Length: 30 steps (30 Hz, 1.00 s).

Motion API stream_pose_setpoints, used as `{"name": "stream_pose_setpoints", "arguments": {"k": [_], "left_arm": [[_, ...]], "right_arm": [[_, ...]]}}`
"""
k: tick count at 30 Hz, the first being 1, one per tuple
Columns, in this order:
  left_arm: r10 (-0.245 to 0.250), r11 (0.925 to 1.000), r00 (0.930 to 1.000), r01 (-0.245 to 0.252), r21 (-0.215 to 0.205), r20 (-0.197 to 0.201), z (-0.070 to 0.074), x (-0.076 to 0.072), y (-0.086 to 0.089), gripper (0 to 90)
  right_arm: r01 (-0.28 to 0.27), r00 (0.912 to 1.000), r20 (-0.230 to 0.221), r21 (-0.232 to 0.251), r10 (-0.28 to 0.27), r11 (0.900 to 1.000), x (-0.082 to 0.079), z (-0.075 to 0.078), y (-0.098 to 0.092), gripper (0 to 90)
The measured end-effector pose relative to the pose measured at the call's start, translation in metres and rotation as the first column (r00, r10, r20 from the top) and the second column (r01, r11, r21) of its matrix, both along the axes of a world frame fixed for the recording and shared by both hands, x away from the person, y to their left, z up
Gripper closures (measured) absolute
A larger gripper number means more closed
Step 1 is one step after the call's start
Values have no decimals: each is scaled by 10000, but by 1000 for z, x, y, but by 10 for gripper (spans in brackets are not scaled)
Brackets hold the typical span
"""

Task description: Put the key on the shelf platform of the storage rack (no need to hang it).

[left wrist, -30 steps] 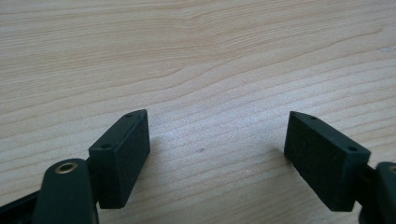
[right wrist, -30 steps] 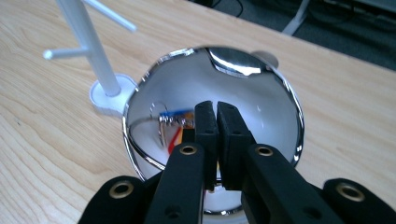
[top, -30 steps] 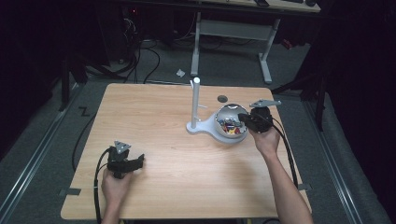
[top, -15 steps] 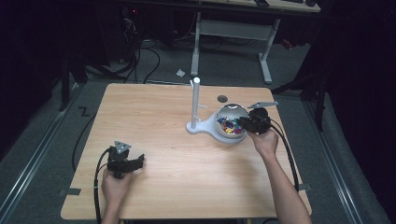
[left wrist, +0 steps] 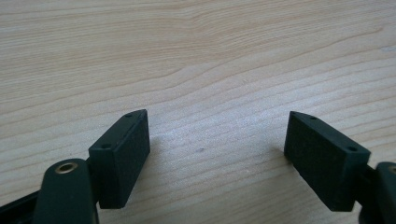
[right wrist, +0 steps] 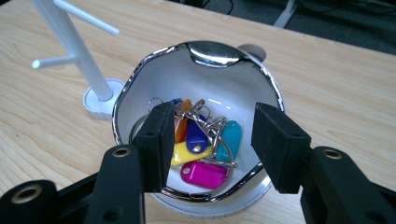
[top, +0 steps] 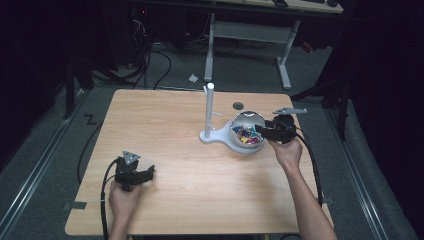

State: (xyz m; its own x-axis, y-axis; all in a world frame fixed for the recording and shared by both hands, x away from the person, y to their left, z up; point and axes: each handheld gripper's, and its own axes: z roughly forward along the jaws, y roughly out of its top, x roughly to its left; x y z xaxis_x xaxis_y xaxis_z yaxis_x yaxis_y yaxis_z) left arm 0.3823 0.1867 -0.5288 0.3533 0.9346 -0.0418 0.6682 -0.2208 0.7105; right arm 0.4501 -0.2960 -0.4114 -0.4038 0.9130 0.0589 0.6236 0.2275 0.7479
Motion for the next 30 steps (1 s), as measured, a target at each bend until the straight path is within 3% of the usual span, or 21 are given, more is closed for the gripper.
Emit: {"name": "stream_pose_setpoints", "arguments": {"k": [12, 19, 30], "left_arm": [[0, 10000, 10000, 0, 16, 6, 0, 0, 0, 229], [-27, 10000, 10000, 27, 55, -7, 0, 0, 0, 230], [-5, 10000, 10000, 5, 13, 5, 0, 0, 0, 227]], "right_arm": [[91, 9972, 747, 203, -106, 9998, -20, 18, -12, 520], [149, 9977, 665, 174, -160, 9997, -32, 25, -18, 497], [-185, 9987, 477, 600, 156, 9980, -47, 35, -24, 504]]}}
